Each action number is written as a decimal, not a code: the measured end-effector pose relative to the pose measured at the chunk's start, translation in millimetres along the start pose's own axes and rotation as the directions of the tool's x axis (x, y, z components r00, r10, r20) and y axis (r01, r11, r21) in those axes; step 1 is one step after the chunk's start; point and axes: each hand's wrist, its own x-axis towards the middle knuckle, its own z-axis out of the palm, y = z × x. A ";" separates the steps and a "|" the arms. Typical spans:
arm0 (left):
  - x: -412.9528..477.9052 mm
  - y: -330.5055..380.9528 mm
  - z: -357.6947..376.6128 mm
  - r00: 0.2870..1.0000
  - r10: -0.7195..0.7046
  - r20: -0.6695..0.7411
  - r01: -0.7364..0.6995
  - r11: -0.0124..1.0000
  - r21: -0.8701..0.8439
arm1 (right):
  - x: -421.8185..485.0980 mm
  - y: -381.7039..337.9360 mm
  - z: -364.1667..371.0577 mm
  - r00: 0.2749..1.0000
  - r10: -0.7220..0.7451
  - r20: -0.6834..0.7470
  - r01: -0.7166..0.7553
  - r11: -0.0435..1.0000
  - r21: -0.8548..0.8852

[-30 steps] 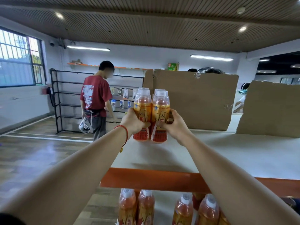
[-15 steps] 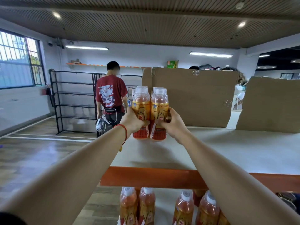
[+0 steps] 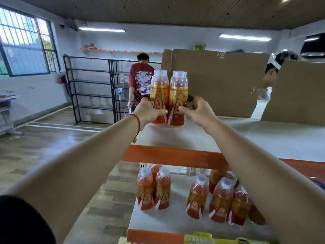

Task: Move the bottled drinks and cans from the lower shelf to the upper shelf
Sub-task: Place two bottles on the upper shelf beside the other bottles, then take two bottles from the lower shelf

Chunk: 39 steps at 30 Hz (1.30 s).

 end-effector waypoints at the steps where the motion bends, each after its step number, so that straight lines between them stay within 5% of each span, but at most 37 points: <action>1: -13.4 3.9 -1.2 0.999 0.002 -0.037 -0.001 1.000 0.022 | -7.4 0.0 -4.4 1.000 -0.006 -0.005 0.006 1.000 -0.005; 12: -203.1 13.6 33.9 0.835 0.254 -0.489 -0.312 0.949 -0.040 | -144.6 -16.5 -36.0 0.980 -0.192 -0.047 0.197 0.966 0.167; 19: -274.0 -65.8 73.6 0.871 0.222 -0.437 -0.300 0.947 -0.117 | -236.4 26.7 -6.0 0.872 -0.404 -0.276 0.455 0.877 0.152; 21: -274.5 -94.8 79.3 0.916 0.128 -0.380 -0.189 0.974 -0.128 | -255.4 51.8 11.4 0.904 -0.351 -0.245 0.402 0.893 0.204; 24: -267.2 -133.8 82.5 0.964 -0.047 -0.261 -0.005 0.981 -0.196 | -260.2 95.5 41.7 0.991 -0.125 -0.046 0.132 0.963 0.235; 28: -251.3 -172.9 75.4 0.964 -0.212 -0.162 0.184 0.968 -0.172 | -246.1 136.4 76.0 0.976 0.140 0.165 -0.147 0.989 0.030; 39: -179.2 -236.6 71.9 0.938 -0.344 -0.032 0.343 0.939 -0.031 | -197.1 180.1 131.6 0.923 0.336 0.186 -0.326 0.942 -0.085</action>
